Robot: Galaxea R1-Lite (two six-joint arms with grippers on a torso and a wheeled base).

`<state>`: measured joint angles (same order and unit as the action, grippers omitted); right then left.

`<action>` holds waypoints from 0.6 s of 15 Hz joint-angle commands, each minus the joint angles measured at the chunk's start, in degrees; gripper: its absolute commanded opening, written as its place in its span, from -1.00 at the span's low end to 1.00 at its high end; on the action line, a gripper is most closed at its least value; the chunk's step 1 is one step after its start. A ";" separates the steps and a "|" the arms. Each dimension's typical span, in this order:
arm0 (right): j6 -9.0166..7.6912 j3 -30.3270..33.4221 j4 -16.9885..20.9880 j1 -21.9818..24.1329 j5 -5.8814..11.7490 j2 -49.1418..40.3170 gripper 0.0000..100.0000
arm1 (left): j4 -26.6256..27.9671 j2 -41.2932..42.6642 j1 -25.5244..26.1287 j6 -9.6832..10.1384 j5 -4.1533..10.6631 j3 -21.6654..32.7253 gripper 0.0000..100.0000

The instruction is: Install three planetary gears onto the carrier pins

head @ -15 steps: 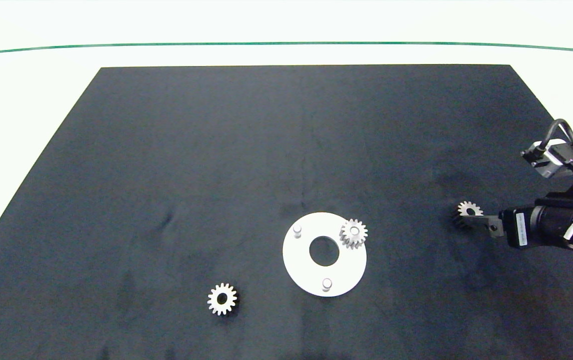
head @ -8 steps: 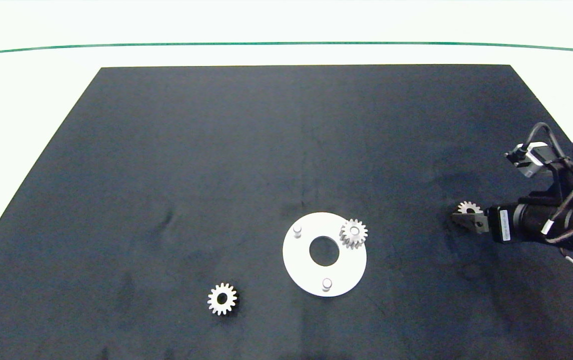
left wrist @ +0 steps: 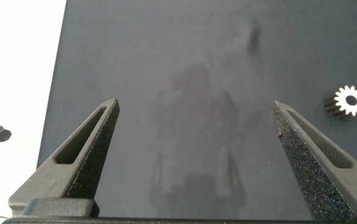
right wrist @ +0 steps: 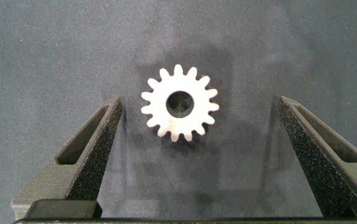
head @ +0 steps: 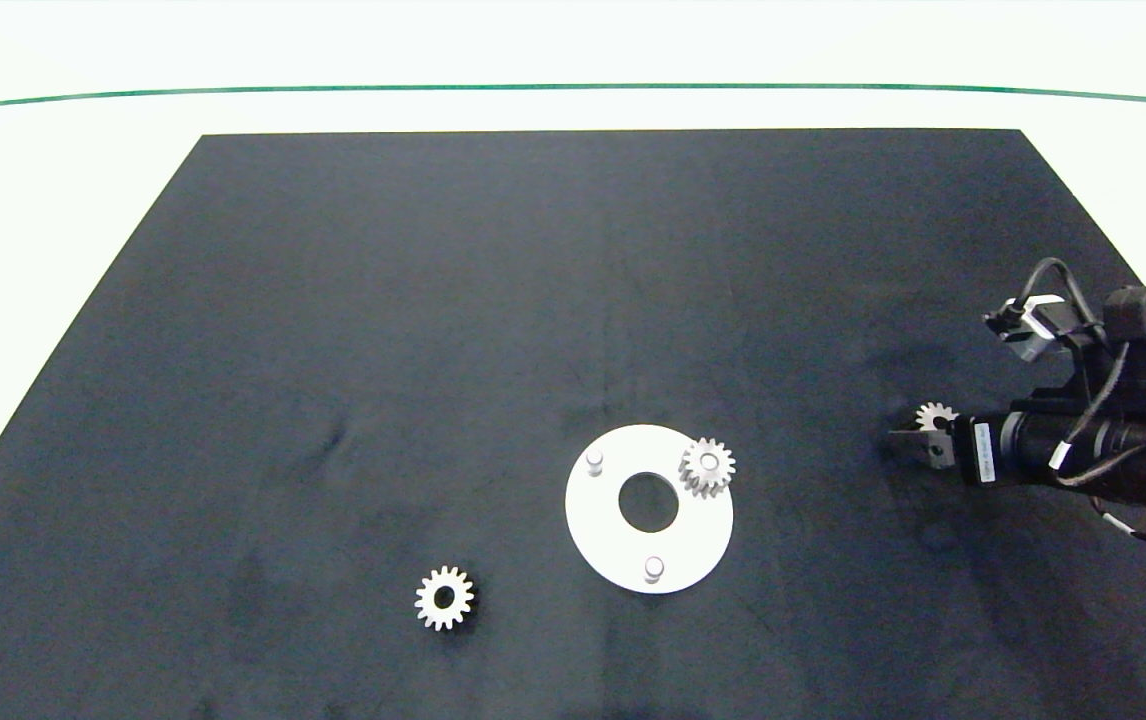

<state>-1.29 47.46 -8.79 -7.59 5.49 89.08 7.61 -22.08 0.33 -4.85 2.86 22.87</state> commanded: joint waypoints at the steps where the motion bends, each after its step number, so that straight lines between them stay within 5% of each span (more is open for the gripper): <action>1: -0.03 0.79 -0.09 -0.05 0.05 0.57 1.00 | 0.04 0.02 0.02 0.02 0.04 -0.19 1.00; 9: 0.15 0.97 -0.09 -0.23 -0.12 1.01 0.67 | 0.04 0.46 0.02 -0.07 0.04 -0.11 1.00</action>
<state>-1.16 48.37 -8.77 -7.80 5.36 89.99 7.61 -21.64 0.33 -4.88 2.86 22.74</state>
